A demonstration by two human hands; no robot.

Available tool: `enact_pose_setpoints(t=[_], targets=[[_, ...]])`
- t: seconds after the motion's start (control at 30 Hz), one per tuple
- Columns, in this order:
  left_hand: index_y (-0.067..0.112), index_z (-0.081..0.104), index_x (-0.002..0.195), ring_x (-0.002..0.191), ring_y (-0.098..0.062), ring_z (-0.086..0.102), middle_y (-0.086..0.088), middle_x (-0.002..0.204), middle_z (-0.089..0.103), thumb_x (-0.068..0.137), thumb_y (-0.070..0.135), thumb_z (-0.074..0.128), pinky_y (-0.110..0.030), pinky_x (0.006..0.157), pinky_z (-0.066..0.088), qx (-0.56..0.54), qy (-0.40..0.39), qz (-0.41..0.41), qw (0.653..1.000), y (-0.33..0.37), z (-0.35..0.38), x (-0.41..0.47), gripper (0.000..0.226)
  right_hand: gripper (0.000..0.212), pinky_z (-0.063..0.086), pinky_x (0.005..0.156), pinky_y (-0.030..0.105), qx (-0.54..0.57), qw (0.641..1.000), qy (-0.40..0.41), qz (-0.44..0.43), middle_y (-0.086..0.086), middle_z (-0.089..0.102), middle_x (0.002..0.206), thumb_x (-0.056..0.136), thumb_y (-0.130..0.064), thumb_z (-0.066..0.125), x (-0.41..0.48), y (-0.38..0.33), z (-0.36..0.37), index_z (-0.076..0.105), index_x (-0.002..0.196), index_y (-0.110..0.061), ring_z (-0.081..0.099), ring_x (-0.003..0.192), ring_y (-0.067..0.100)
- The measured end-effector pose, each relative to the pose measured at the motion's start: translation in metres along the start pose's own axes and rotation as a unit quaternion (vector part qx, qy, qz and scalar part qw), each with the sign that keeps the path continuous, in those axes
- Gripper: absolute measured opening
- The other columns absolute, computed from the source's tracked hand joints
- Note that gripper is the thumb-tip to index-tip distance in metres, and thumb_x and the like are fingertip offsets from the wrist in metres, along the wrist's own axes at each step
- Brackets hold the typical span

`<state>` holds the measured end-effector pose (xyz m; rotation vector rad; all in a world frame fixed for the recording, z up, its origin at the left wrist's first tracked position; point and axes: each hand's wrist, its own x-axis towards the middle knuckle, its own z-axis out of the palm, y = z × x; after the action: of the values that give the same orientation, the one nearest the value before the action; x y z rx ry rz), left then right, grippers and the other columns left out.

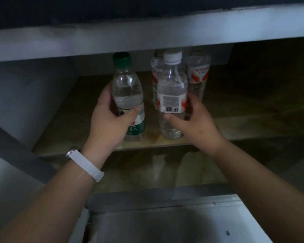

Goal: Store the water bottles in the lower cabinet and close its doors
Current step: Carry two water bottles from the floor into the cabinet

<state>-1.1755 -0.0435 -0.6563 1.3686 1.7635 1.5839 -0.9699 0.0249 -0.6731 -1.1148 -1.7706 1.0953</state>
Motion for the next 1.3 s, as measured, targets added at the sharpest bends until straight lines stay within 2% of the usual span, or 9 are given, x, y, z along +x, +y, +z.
enact_pose_setpoints(t=[0.13,0.3,0.47,0.63,0.7,0.77,0.9,0.97,1.3], targets=[[0.033,0.045,0.144,0.123,-0.003,0.058,0.019,0.132,0.061,0.081,0.018,0.082,-0.039,0.103,0.052,0.027,-0.033,-0.040,0.998,-0.037,0.005,-0.015,0.075,0.075,0.052,0.098,0.041,-0.034,0.999,-0.010,0.036,-0.020,0.058,0.129,0.077,-0.038,0.079,-0.009,0.025,0.003,0.038,0.140,-0.044,0.056,0.119,0.003],[0.032,0.048,0.138,0.107,0.013,0.054,0.034,0.113,0.055,0.081,0.022,0.082,-0.010,0.085,0.044,0.050,0.000,-0.036,0.998,-0.051,0.013,-0.026,0.068,0.078,0.052,0.098,0.039,-0.068,0.998,0.006,0.016,-0.022,0.056,0.129,0.077,-0.040,0.079,-0.002,0.028,0.013,0.035,0.141,-0.044,0.055,0.118,0.001],[0.031,0.050,0.134,0.098,0.019,0.052,0.031,0.108,0.054,0.081,0.024,0.082,-0.002,0.074,0.041,0.074,0.042,-0.026,0.996,-0.053,0.011,-0.021,0.063,0.070,0.052,0.096,0.032,-0.086,0.996,-0.003,0.000,-0.023,0.059,0.125,0.079,-0.038,0.079,0.011,0.023,0.031,0.038,0.136,-0.044,0.057,0.112,-0.003],[0.028,0.048,0.137,0.115,0.001,0.054,0.022,0.123,0.055,0.082,0.024,0.081,-0.008,0.080,0.042,0.089,0.039,-0.045,0.994,-0.057,-0.005,-0.004,0.064,0.068,0.038,0.078,0.014,-0.069,0.998,-0.007,0.006,-0.027,0.050,0.117,0.083,-0.031,0.076,0.030,0.007,0.053,0.039,0.139,-0.037,0.050,0.107,-0.004],[0.026,0.048,0.137,0.115,0.000,0.053,0.018,0.126,0.057,0.082,0.025,0.081,-0.008,0.080,0.041,0.105,0.043,-0.050,0.992,-0.060,-0.011,0.003,0.064,0.068,0.036,0.079,0.019,-0.070,0.997,-0.002,0.010,-0.024,0.051,0.116,0.082,-0.032,0.077,0.037,0.003,0.062,0.039,0.139,-0.036,0.049,0.107,0.000],[0.023,0.048,0.137,0.117,-0.005,0.056,0.012,0.132,0.060,0.082,0.025,0.081,-0.017,0.086,0.045,0.123,0.045,-0.052,0.990,-0.061,-0.016,0.010,0.064,0.067,0.036,0.081,0.023,-0.077,0.997,0.002,0.004,-0.021,0.054,0.121,0.082,-0.034,0.077,0.042,0.001,0.070,0.040,0.137,-0.036,0.050,0.108,0.002],[0.022,0.044,0.140,0.128,-0.016,0.055,0.004,0.140,0.058,0.084,0.026,0.079,-0.028,0.093,0.044,0.144,0.038,-0.067,0.987,-0.064,-0.023,0.021,0.065,0.067,0.044,0.092,0.032,-0.094,0.995,0.016,-0.005,-0.011,0.056,0.133,0.081,-0.036,0.077,0.053,0.000,0.084,0.040,0.138,-0.033,0.053,0.120,0.012],[0.023,0.042,0.141,0.131,-0.017,0.054,0.004,0.143,0.056,0.085,0.025,0.078,-0.029,0.094,0.043,0.147,0.035,-0.073,0.986,-0.065,-0.025,0.023,0.067,0.069,0.043,0.098,0.033,-0.088,0.996,0.027,-0.016,-0.009,0.056,0.135,0.081,-0.037,0.078,0.061,0.001,0.093,0.040,0.138,-0.031,0.053,0.124,0.014],[0.024,0.038,0.145,0.125,-0.009,0.055,0.007,0.142,0.056,0.085,0.023,0.078,-0.026,0.094,0.043,0.122,0.040,-0.069,0.989,-0.069,-0.024,0.022,0.072,0.068,0.046,0.090,0.029,-0.085,0.995,0.042,-0.032,-0.005,0.059,0.131,0.081,-0.029,0.079,0.088,0.008,0.117,0.042,0.137,-0.023,0.057,0.120,0.016]])
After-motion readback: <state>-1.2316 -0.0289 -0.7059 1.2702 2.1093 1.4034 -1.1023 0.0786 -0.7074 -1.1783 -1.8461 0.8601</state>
